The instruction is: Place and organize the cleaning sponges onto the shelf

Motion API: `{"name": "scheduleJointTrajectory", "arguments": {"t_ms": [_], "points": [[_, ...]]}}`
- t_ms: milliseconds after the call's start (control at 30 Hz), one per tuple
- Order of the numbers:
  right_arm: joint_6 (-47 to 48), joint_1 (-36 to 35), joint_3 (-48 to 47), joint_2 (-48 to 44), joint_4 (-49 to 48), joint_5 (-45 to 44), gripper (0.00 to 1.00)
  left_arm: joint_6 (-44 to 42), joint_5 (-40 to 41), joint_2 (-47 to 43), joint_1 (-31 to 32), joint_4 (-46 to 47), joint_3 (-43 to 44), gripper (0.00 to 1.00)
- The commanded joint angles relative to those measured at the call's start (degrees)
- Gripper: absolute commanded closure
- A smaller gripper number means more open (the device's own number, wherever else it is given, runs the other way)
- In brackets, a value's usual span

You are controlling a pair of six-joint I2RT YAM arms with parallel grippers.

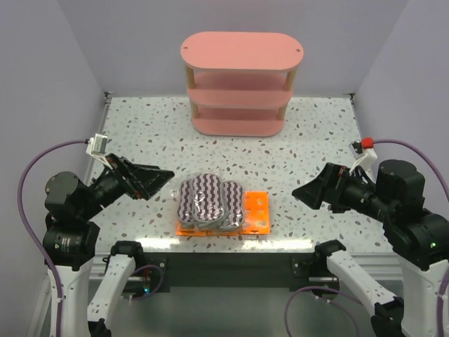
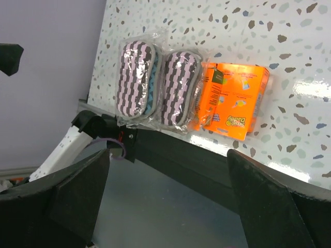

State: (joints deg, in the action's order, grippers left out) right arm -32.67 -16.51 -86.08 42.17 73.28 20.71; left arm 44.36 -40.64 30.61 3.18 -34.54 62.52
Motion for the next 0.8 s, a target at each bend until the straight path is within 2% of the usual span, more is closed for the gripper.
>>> {"name": "scheduleJointTrajectory", "arguments": {"t_ms": [0,100,333,533,600,700,767], "points": [[3.6,-0.1,-0.1,1.5,2.3,3.0,0.01,0.6,-0.2,-0.9,0.2,0.6,0.6,0.0],[6.3,-0.2,1.1,1.0,2.6,5.6,0.01,0.7,-0.6,-0.9,0.2,0.8,0.8,0.0],[12.4,-0.3,4.7,3.3,3.3,6.0,0.01,-3.3,0.1,-2.4,0.2,-6.3,-0.5,0.0],[11.1,-1.9,7.9,7.0,-0.7,7.4,0.01,-4.7,0.8,-2.9,0.2,-9.4,-1.0,0.0],[10.6,-3.9,8.7,9.8,-3.7,6.2,0.01,-4.9,1.4,-2.8,0.2,-9.8,-1.0,0.0],[8.6,-11.2,7.6,14.9,-8.0,1.2,0.01,-5.3,2.1,-2.2,0.2,-11.0,-0.8,0.0],[6.3,-19.3,5.9,17.9,-10.2,-2.8,0.01,-5.6,2.8,-1.9,0.2,-11.6,-0.5,0.0]]}}
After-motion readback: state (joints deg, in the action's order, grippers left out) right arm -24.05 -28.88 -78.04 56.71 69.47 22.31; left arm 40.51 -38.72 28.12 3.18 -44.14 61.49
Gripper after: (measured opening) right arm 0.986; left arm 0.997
